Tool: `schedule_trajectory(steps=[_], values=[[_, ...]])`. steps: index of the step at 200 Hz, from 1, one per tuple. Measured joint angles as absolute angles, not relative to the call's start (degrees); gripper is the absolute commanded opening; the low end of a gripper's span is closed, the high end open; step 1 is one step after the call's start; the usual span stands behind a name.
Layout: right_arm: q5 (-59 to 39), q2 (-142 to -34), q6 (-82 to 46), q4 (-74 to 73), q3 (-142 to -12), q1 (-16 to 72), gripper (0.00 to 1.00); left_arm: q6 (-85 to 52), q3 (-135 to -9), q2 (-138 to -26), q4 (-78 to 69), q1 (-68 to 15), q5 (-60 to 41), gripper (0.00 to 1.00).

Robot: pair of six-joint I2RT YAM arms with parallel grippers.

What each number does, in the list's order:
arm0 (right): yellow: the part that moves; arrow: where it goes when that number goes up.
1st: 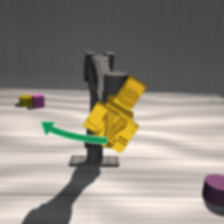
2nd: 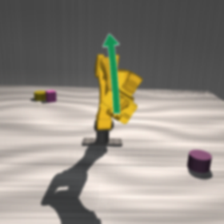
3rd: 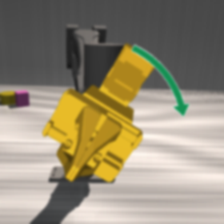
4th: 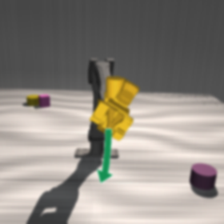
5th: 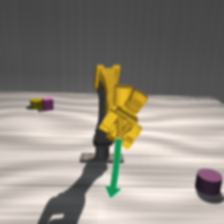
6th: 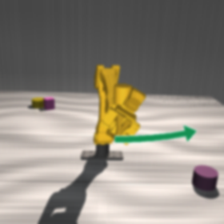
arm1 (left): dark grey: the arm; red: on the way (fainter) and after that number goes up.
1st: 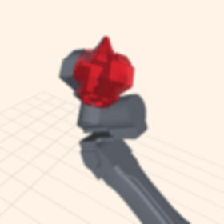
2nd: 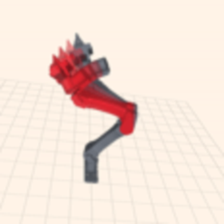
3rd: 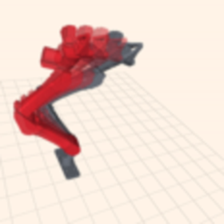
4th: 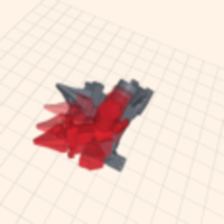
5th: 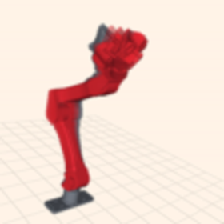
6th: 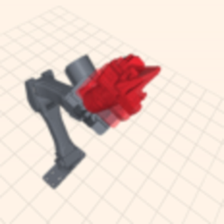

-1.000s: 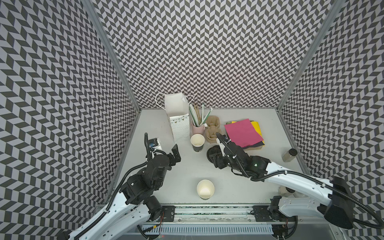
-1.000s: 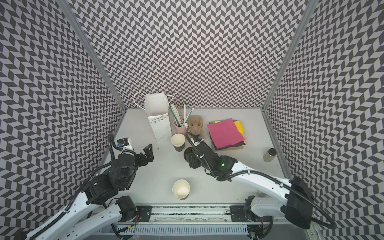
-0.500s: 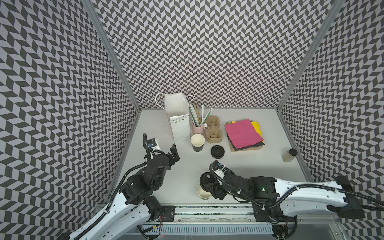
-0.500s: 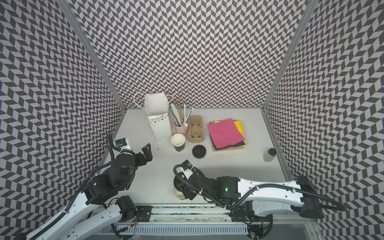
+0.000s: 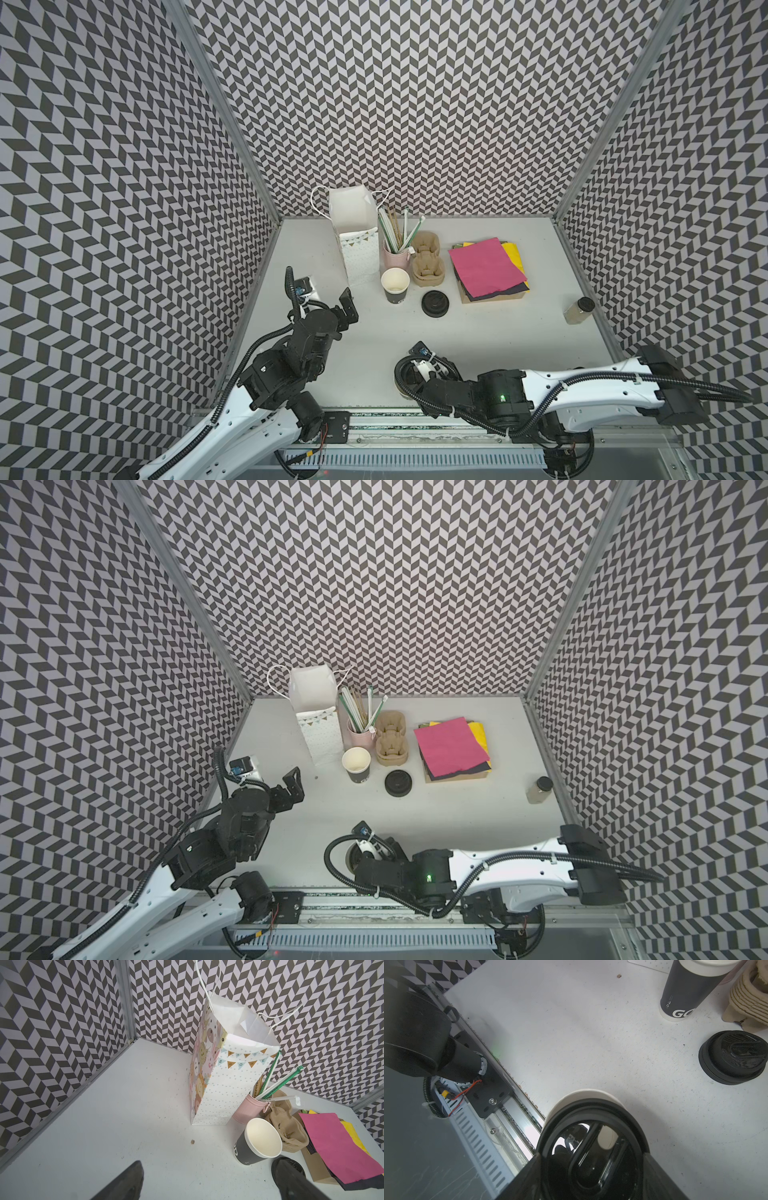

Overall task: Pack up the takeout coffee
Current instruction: 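Carry the black lid over the white cup and press it onto the rim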

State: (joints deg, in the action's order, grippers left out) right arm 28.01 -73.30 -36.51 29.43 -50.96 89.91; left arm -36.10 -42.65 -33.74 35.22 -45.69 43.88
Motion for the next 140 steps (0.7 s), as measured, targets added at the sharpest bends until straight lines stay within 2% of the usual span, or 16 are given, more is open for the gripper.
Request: schedule_trajectory(steps=[140], values=[[30.7,-80.5,-37.6,31.8,-56.6,90.4,0.57,-36.1,-42.7,-33.9,35.2,-45.7,43.9,1.0]])
